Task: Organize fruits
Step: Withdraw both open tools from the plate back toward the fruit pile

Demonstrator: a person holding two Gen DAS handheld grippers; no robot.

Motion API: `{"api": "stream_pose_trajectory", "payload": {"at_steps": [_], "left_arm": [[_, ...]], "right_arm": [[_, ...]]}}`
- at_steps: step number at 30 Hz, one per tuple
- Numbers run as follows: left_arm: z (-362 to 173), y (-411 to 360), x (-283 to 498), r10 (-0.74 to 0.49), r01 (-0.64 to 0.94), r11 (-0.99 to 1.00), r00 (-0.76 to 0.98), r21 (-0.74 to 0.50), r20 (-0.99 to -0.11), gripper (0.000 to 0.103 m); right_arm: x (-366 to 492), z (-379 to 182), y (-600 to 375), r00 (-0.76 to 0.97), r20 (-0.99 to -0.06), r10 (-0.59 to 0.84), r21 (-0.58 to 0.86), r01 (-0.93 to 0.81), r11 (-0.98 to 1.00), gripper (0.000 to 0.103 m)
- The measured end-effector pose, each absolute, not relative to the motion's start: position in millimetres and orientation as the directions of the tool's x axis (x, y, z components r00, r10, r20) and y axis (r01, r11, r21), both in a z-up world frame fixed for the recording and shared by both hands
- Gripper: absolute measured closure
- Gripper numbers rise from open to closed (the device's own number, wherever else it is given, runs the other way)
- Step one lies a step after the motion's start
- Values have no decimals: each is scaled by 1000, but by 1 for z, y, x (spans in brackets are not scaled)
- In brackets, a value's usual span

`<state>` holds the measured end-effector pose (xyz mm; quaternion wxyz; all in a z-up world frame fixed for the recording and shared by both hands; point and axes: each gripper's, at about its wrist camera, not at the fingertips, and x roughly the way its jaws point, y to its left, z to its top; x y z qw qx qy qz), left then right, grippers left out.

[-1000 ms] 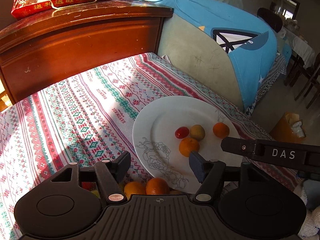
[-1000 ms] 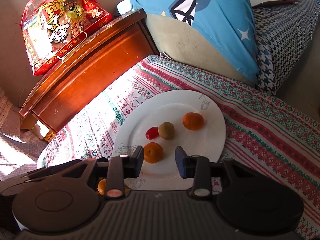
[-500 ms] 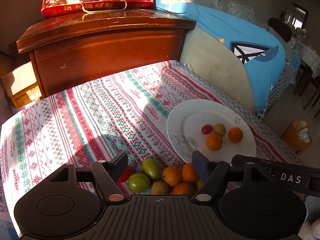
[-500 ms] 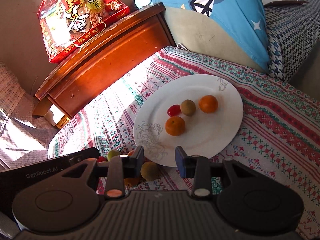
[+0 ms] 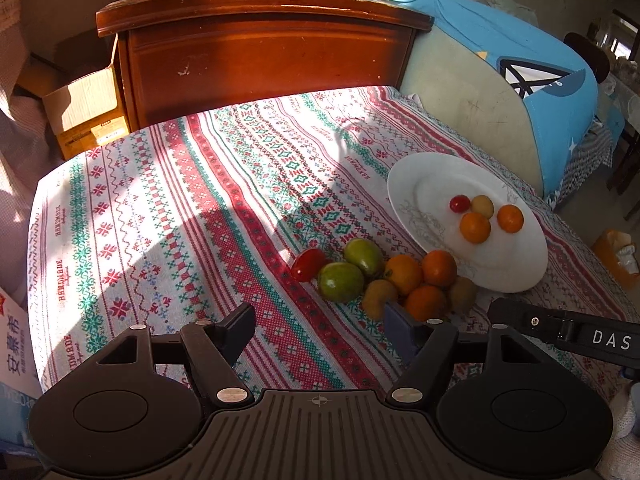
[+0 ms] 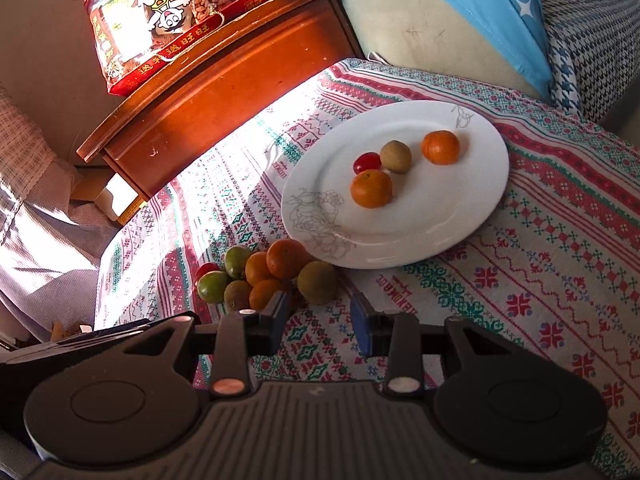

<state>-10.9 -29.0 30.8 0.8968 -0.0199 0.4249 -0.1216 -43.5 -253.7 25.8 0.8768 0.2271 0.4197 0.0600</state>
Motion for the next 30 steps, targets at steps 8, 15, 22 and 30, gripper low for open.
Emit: {"api": "stream_pose_trajectory", "payload": {"at_steps": [8, 15, 22, 30], "left_arm": [[20, -30, -15, -256, 216, 964, 601, -154, -757, 37], [14, -39, -16, -283, 254, 954, 595, -158, -752, 53], [9, -44, -14, -310, 274, 946, 592, -175, -744, 61], [5, -51, -10, -342, 305, 933, 596, -189, -727, 68]], "right_arm": [[-34, 16, -246, 640, -715, 282, 439, 96, 894, 67], [-27, 9, -241, 643, -722, 254, 419, 114, 901, 67], [-21, 6, -239, 654, -718, 238, 415, 127, 901, 70], [-22, 6, -239, 645, -715, 270, 430, 101, 897, 78]]}}
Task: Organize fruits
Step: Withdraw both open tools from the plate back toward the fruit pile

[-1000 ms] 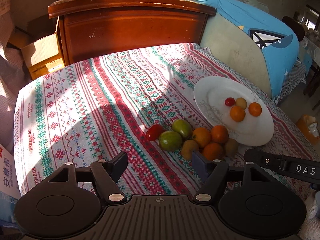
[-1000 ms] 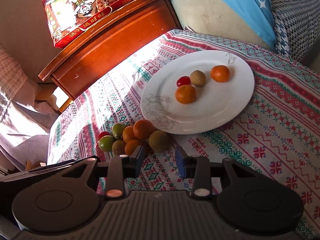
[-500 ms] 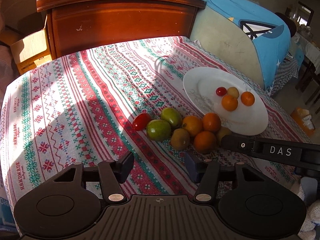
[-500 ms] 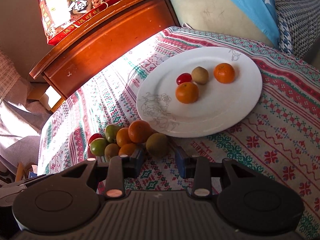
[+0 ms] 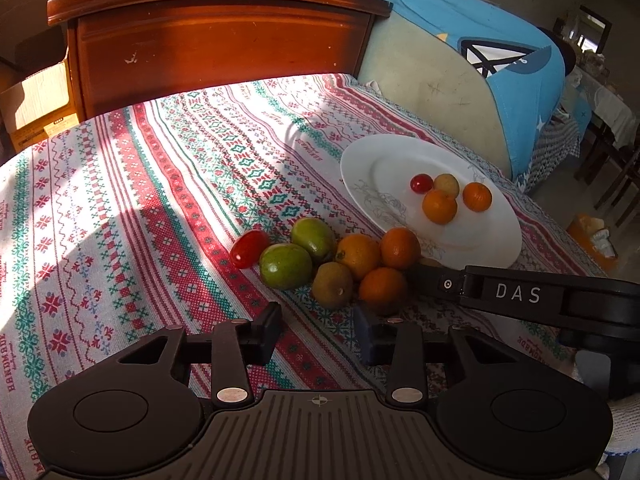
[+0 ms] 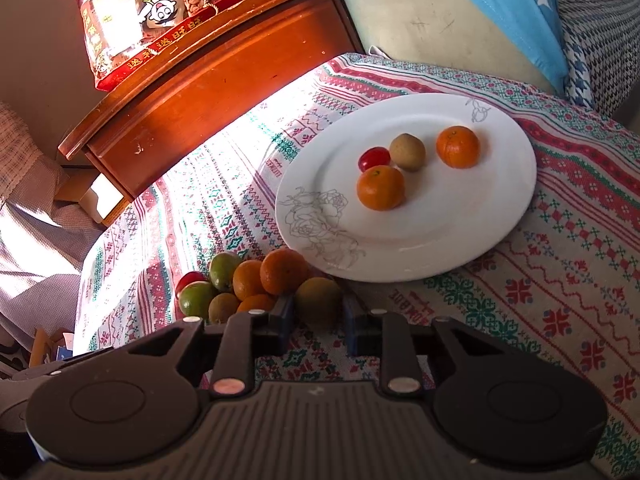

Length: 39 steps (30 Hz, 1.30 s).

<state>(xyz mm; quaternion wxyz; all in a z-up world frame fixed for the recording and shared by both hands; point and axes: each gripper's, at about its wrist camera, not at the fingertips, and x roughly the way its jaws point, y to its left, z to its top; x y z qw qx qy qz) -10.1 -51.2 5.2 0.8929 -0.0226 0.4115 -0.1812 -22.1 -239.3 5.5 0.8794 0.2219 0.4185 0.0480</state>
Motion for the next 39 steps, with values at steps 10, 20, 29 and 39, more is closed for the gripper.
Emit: {"api": "stream_pose_trajectory", "payload": {"at_steps": [10, 20, 29, 39], "left_arm": [[0, -57, -7, -356, 328, 926, 603, -185, -714, 77], [-2, -65, -2, -343, 327, 931, 626, -163, -701, 77], [-4, -70, -4, -332, 338, 932, 641, -133, -692, 81], [1, -65, -11, -320, 318, 938, 645, -136, -694, 82]], "right_arm": [[-34, 8, -255, 627, -730, 272, 437, 122, 891, 78], [-35, 8, -256, 624, -730, 279, 445, 125, 887, 78], [-35, 8, -255, 624, -730, 281, 449, 126, 885, 77], [-40, 12, -253, 628, -723, 289, 440, 96, 893, 77]]}}
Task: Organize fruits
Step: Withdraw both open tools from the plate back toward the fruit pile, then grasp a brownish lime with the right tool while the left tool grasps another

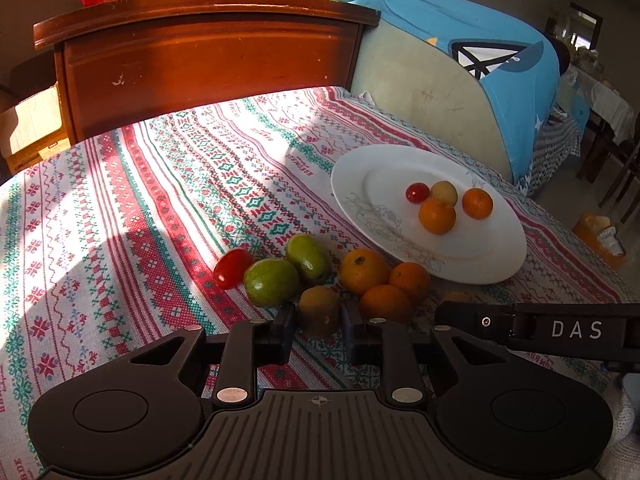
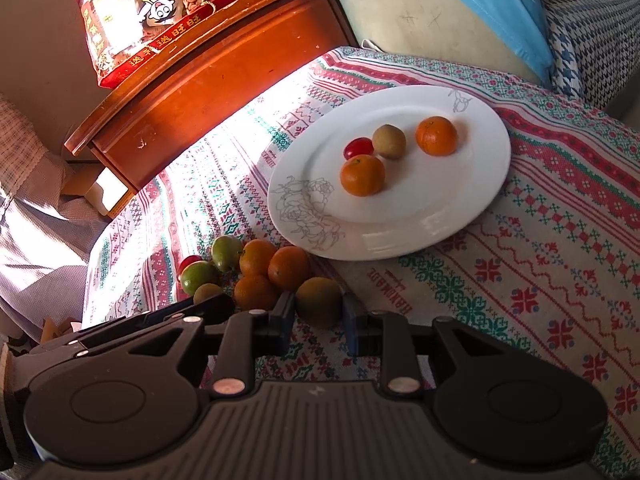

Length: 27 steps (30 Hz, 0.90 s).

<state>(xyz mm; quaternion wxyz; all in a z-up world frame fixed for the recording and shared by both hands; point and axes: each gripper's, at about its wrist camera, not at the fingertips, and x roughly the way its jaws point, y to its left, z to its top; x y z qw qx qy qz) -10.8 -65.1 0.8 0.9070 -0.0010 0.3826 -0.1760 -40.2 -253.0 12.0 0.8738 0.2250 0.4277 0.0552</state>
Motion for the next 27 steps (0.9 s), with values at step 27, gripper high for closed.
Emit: {"api": "stream_pose_trajectory", "payload": {"at_steps": [27], "left_arm": [[26, -62, -51, -300, 283, 949, 661, -141, -688, 82]], "right_arm": [[-71, 43, -255, 676, -682, 278, 409, 37, 912, 78]]}}
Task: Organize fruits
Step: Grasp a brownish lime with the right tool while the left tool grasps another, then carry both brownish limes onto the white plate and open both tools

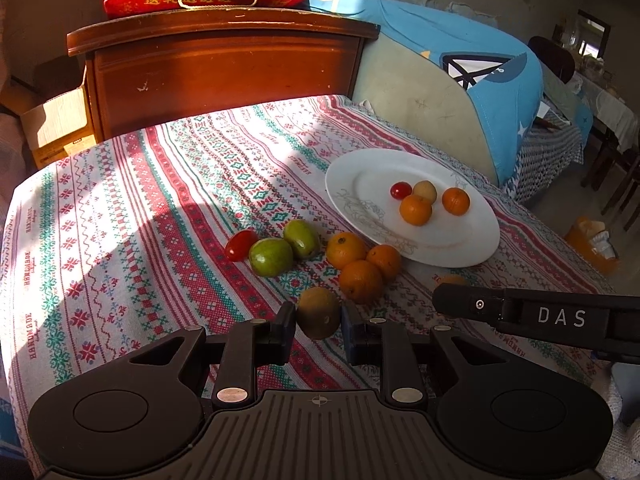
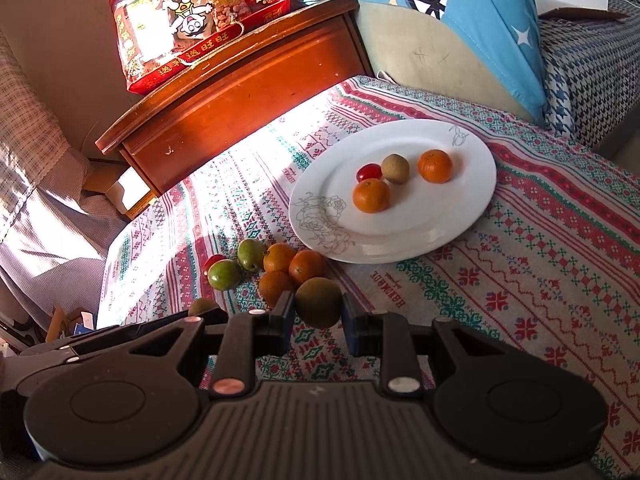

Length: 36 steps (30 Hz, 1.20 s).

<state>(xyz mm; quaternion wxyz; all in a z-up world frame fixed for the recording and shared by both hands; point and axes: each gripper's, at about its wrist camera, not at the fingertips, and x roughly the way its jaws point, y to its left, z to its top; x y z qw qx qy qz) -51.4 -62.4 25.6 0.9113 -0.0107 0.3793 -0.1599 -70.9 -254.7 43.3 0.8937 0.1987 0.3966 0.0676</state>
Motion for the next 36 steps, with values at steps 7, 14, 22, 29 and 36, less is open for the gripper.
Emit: {"api": "stream_pose_trajectory", "payload": {"at_steps": [7, 14, 22, 29, 36], "left_arm": [[44, -67, -47, -336, 315, 936, 671, -156, -661, 81], [62, -80, -27, -366, 358, 922, 681, -146, -634, 81], [62, -100, 3, -384, 388, 911, 668, -141, -638, 81], [46, -114, 26, -379, 392, 909, 637, -142, -671, 81], [33, -122, 44, -379, 379, 911, 609, -164, -697, 81]], "right_arm": [[-66, 71, -268, 708, -650, 277, 404, 13, 915, 77], [-48, 84, -284, 712, -649, 267, 399, 20, 917, 77], [-22, 67, -297, 675, -700, 234, 372, 65, 926, 77], [-6, 52, -302, 645, -735, 209, 359, 109, 927, 77], [5, 42, -306, 632, -749, 197, 359, 137, 923, 77]]}}
